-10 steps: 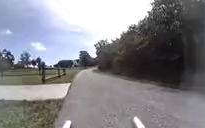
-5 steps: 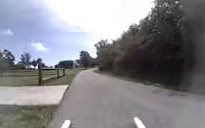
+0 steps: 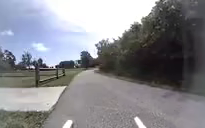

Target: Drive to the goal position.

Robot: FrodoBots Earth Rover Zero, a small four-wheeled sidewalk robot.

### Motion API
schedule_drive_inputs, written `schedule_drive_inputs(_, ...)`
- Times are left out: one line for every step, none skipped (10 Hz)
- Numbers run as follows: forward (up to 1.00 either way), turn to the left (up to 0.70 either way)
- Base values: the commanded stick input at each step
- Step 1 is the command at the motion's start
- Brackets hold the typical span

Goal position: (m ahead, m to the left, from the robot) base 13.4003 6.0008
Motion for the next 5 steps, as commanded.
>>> schedule_drive_inputs(0.50,0.00)
schedule_drive_inputs(0.50,0.00)
schedule_drive_inputs(0.50,0.00)
schedule_drive_inputs(0.50,0.00)
schedule_drive_inputs(0.50,0.00)
